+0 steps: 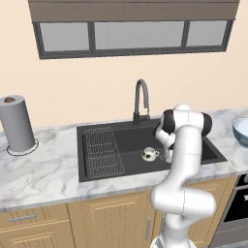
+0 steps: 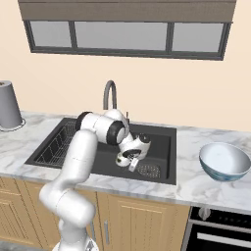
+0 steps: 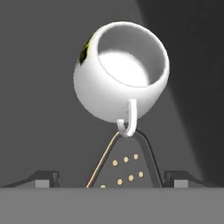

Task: Pick the mug and place it in the sink. Pick the bowl and place it in the open cabinet and then close the cabinet.

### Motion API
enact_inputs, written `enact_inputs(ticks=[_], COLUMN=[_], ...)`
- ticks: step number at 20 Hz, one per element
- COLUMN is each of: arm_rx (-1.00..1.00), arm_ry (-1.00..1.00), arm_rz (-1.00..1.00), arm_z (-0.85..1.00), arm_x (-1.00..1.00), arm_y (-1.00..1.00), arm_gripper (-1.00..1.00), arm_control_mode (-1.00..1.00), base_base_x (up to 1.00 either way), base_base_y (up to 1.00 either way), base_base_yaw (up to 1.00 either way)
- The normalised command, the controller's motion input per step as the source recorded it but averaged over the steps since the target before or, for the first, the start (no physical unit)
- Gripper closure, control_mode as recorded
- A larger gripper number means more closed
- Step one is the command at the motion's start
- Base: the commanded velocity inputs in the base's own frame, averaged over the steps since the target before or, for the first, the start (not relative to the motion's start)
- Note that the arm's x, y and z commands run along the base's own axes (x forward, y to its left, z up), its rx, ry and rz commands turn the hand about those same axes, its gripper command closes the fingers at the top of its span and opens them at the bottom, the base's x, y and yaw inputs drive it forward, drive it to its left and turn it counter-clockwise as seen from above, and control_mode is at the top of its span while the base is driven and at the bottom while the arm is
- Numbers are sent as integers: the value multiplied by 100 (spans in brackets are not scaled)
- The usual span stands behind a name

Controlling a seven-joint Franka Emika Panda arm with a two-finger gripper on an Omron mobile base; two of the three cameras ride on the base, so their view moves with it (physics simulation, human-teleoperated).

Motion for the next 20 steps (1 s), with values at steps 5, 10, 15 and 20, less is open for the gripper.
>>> enact_inputs(ticks=[5,10,15,20], arm_rx=[0,-1,-6,-7], arm_ry=[0,2,10,10], arm_rz=[-1,-2,-19,-30], arm_z=[100,100,100,100], arm_x=[-15,0,0,0], arm_y=[-13,-11,-10,-8], arm_gripper=[-100,-100,-100,-100], arm_control_mode=[-100,-100,-100,-100], base_base_x=[0,0,0,0], base_base_y=[0,0,0,0], base_base_yaw=[0,0,0,0])
